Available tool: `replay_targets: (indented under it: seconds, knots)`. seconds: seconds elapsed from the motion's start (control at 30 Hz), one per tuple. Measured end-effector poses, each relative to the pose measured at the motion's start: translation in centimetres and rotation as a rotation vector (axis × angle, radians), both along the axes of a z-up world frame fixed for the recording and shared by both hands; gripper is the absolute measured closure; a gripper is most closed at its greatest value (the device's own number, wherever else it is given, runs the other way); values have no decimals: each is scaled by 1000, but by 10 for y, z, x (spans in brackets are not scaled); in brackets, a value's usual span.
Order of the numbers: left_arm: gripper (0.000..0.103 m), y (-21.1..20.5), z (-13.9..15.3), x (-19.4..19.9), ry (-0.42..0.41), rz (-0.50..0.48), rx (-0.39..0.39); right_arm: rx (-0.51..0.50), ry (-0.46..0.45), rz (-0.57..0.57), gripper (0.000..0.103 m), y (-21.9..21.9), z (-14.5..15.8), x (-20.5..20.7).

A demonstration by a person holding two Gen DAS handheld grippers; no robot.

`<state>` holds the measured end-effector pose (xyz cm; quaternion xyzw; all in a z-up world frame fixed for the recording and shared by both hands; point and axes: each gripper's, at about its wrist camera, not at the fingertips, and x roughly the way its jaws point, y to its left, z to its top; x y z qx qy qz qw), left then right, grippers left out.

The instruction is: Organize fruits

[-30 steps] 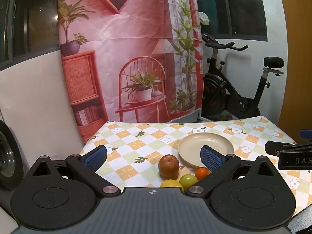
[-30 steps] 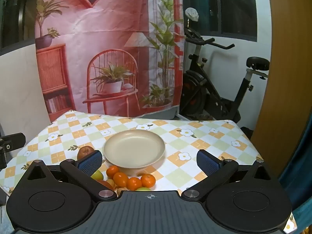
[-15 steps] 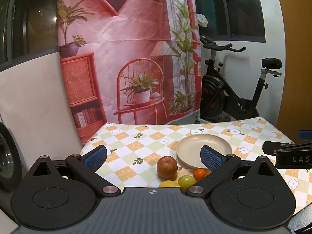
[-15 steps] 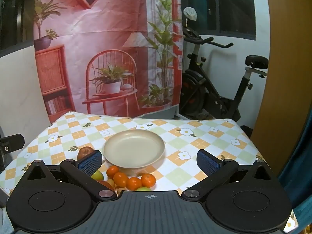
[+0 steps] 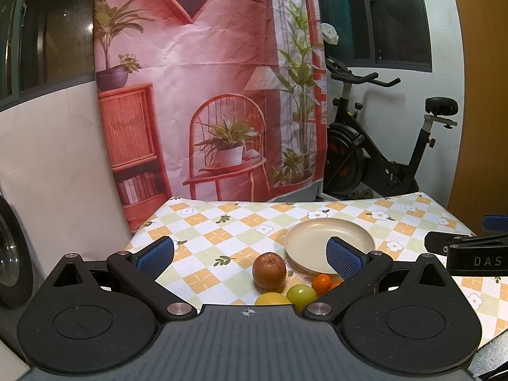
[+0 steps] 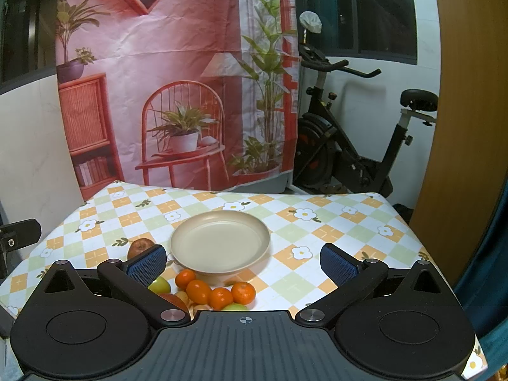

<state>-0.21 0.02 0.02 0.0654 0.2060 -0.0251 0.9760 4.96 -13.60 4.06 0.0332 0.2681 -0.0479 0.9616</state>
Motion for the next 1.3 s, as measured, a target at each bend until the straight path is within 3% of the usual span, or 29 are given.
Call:
replay_targets:
  seconds: [1.3]
  knots:
    - [0, 3, -2, 1, 8, -2, -9, 2, 1, 1, 0, -1, 0, 0]
